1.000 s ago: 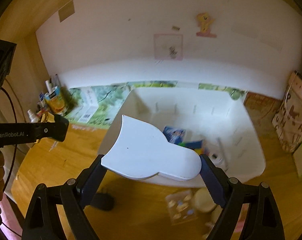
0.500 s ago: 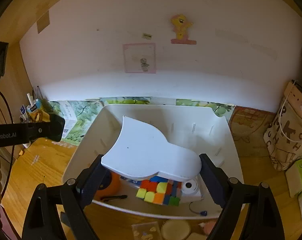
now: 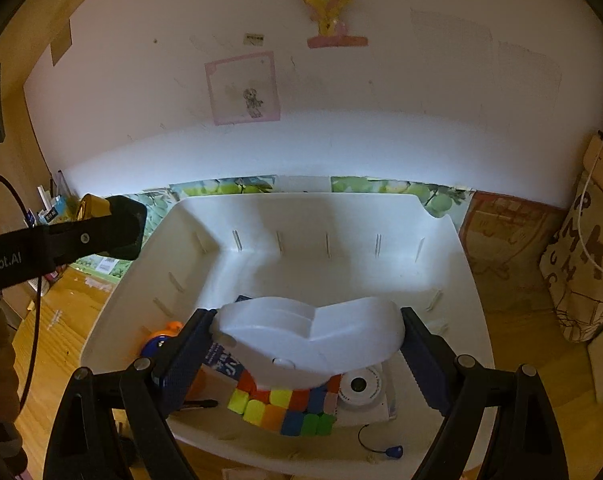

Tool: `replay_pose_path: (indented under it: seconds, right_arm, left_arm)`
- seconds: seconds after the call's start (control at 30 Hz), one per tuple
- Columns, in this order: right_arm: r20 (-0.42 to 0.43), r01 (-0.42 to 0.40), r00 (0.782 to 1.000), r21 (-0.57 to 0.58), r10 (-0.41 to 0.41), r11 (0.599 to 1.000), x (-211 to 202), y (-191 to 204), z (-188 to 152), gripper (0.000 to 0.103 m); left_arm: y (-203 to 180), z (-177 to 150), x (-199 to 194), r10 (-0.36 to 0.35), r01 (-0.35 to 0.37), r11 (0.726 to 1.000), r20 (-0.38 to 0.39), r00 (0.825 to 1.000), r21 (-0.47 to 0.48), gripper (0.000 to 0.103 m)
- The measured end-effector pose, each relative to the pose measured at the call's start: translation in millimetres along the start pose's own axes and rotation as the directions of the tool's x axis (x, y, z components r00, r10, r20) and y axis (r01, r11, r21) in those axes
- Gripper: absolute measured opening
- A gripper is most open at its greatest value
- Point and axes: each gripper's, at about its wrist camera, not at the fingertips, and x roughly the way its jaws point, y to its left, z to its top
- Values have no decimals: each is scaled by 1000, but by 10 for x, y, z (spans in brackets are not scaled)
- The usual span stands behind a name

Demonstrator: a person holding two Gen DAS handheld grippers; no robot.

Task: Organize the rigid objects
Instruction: 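Lower the jar and scoop piece into the tray and open both tools, then withdraw both tools from the tray back over the desk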

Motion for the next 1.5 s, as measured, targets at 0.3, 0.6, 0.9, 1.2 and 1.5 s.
replay_pose_path:
  seconds: [0.3, 0.6, 0.9, 1.2, 1.5]
  right_arm:
    - [-2, -32, 999, 12, 32, 999, 81, -42, -26, 91]
    - [-15, -26, 1000, -4, 26, 1000, 57, -30, -10, 92]
    - [7, -22, 1000, 51, 22, 998, -109, -115, 17, 93]
    - [53, -7, 999, 98, 2, 995, -403, -158, 55, 94]
    - [89, -8, 996, 155, -6, 988, -752, -132, -21, 94]
  left_arm:
    - [-37, -54, 189, 21, -21, 1000, -34, 999, 4, 46]
    - [-14, 7, 69, 23, -22, 1000, 24, 999, -18, 76]
    - [16, 53, -207, 32, -28, 999, 88, 996, -38, 77]
    - [32, -21, -623, 50, -46, 998, 144, 988, -30, 77]
    - [93, -154, -1060, 73, -69, 997, 186, 980, -24, 77]
